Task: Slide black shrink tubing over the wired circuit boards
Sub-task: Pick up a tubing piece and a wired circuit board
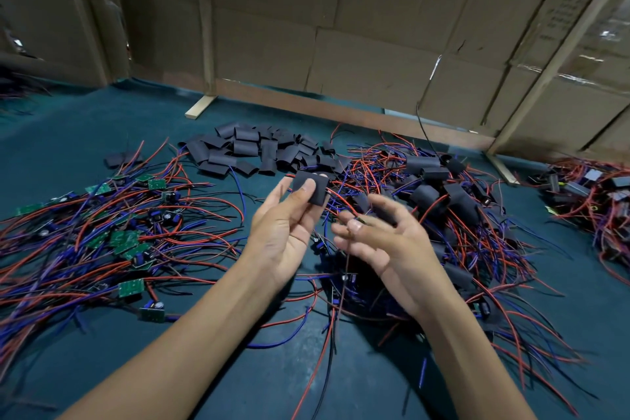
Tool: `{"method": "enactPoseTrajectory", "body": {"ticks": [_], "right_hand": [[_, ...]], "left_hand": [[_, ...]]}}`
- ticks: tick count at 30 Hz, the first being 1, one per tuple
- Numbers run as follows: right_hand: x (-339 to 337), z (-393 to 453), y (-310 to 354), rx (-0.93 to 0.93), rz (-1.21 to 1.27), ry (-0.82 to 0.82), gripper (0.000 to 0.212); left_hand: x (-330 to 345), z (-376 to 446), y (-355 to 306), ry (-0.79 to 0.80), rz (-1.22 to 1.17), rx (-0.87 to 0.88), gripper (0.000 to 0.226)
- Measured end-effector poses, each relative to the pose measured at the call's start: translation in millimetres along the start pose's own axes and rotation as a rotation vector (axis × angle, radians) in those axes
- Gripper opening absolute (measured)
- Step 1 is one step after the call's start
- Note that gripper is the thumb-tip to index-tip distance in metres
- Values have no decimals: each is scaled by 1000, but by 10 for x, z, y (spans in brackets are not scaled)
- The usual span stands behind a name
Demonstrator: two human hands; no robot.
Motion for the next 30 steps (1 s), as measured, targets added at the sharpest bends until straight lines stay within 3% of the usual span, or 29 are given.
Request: {"method": "enactPoseTrajectory", "body": {"ticks": [3,7,9,16,24,30], "right_hand": [[86,-41,-87,126,-121,70,46],[68,-32,-67,30,-171,-23,39],[35,-26,-57,-14,-189,-60,42],[31,-15,-41,-94,-183,-33,19],[70,-28,23,-174,-120,-4,18],[4,-23,58,-215,-121,-74,13]], "left_hand": [[-15,18,-58,13,55,20,63],[100,-22,-84,107,306,93,25],[157,-56,-67,146,388,119,16],[172,-79,-57,128,513,120,30],[204,-105,-77,164,625,158,33],[233,-115,-51,180,552,156,34]]}}
Point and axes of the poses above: each hand's wrist, its own z-axis towards the middle knuckle, its own x-axis out of the palm, y = z × x, the point moved 8 cm from there along z, towards the middle knuckle, and after that the axes turned 3 degrees about -x, right-handed, at the moved point
